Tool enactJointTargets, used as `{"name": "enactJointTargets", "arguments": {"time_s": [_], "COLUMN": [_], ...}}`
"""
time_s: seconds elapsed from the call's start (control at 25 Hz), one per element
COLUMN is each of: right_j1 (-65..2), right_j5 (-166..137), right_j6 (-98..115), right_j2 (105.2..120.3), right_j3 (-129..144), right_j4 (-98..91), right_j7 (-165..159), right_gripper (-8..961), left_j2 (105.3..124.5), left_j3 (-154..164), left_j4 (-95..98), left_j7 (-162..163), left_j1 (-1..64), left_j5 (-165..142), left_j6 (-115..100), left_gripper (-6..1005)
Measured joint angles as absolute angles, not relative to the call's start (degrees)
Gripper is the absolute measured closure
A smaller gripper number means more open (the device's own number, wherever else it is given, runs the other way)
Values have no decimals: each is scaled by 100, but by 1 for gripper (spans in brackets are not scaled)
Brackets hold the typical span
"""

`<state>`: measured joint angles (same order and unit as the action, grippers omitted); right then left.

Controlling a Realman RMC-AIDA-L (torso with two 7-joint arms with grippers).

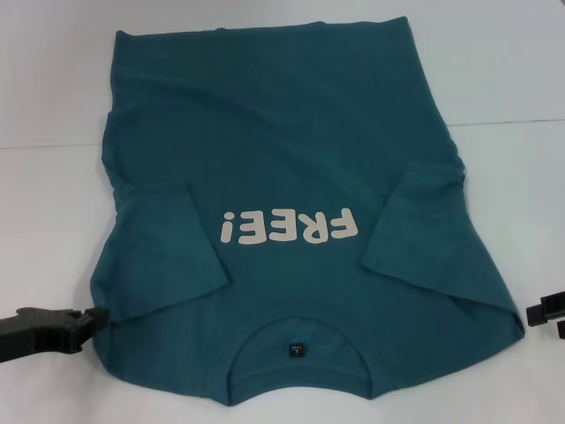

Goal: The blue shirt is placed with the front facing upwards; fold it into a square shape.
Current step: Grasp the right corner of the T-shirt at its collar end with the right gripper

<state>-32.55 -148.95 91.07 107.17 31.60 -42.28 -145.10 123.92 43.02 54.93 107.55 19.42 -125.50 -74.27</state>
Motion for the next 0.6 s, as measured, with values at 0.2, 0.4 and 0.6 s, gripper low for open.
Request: {"name": "enactJointTargets", "arguments": {"time_s": [0.2, 0.4, 0.6], "right_j1": [-3264, -3287, -3304], "right_j5": [-14898, -14884, -14901], "right_j6": [8965, 8900, 8817], "right_j2": [10764, 10826, 10869], "right_j3": [3232, 3235, 3235], "right_j4": [-4190, -4184, -4173], "right_j7": [-14510, -14513, -14547], "right_gripper": [258, 260, 261], "left_j2": [12392, 12392, 12392], "left_j3": [4311, 4301, 4292], "left_j4": [5491, 5481, 5474], "left_j7": [10737, 10727, 10719], "left_j1": [1942, 1942, 1943], "left_j5": [-12550, -12550, -12550], "left_j6": [-7427, -7427, -7427], "left_gripper": [996, 996, 997]}}
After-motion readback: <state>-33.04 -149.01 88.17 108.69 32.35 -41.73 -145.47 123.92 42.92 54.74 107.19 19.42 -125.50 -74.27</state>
